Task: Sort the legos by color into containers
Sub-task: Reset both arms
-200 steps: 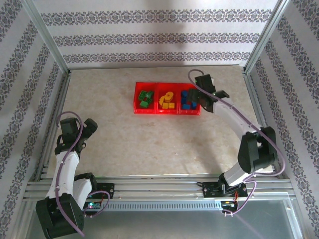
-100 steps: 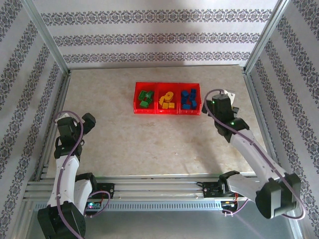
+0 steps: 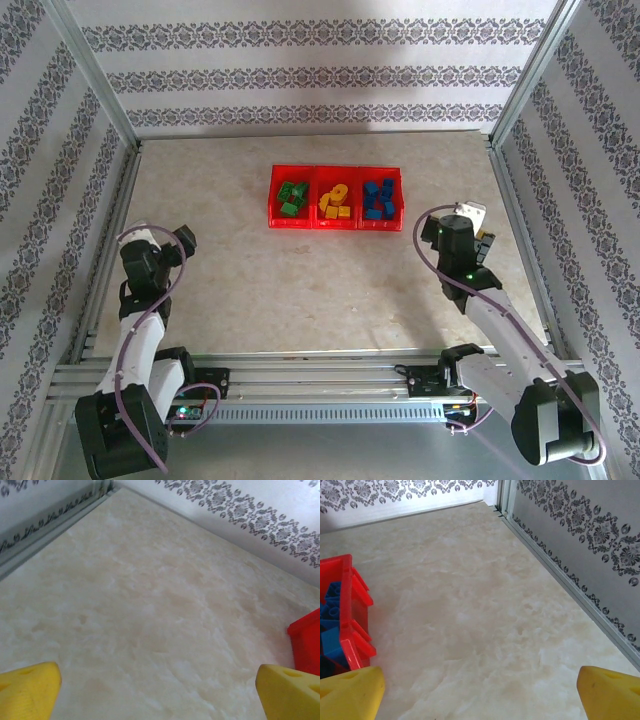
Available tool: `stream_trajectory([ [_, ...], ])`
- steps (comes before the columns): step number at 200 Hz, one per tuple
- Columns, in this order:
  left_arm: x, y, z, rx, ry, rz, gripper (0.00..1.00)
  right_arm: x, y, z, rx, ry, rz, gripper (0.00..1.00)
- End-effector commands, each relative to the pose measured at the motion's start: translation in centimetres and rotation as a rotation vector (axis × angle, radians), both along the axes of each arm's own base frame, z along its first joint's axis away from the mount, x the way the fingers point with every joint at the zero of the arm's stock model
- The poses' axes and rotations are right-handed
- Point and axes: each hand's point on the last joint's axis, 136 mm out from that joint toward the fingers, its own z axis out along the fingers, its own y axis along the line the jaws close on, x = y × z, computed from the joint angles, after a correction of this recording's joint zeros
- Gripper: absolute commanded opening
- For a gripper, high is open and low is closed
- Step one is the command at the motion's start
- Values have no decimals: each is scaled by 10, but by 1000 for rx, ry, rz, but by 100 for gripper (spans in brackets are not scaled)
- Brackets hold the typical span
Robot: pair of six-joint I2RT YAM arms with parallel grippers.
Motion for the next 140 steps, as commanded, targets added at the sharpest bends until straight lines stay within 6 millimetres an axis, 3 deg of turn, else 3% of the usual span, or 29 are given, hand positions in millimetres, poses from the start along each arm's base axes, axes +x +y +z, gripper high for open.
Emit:
stream_trajectory([
  [1,10,-7,26,175,-130,-75,100,10,-2,3,-37,-58,13,98],
  [56,13,-8,5,285,-108,-89,100,26,0,-19,-78,4,53,98],
  [140,46,-40,-23,416,-68,-198,100,39,-3,-33,-57,-44,71,98],
])
